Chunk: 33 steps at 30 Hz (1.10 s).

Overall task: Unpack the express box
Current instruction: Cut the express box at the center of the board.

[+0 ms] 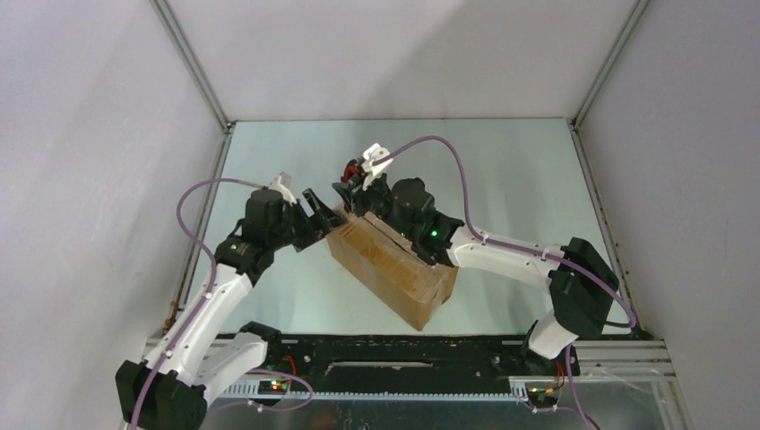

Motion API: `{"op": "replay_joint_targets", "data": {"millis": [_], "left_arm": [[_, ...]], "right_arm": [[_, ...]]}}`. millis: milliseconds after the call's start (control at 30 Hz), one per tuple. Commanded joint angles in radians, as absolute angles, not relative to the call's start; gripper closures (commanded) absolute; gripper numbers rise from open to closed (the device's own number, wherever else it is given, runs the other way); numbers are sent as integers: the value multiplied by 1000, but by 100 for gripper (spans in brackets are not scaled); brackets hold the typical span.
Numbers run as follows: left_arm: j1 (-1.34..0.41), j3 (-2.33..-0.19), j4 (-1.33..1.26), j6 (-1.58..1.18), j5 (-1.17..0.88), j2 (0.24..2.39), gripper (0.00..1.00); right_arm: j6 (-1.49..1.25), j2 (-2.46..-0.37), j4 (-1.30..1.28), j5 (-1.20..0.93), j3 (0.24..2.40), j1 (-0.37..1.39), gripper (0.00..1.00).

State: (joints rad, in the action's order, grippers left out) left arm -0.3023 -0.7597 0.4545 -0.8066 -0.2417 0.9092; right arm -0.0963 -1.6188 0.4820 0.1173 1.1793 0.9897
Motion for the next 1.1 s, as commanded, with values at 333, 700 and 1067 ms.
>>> {"op": "replay_joint_targets", "data": {"millis": [333, 700, 1067], "left_arm": [[-300, -788, 473, -831, -163, 868, 10], [-254, -859, 546, -775, -151, 837, 9], [-232, -811, 534, -775, -127, 859, 22]], "right_arm": [[-40, -1527, 623, 179, 1126, 993, 100], [-26, -1544, 597, 163, 1123, 995, 100], [-8, -1546, 598, 176, 1111, 1014, 100]]}}
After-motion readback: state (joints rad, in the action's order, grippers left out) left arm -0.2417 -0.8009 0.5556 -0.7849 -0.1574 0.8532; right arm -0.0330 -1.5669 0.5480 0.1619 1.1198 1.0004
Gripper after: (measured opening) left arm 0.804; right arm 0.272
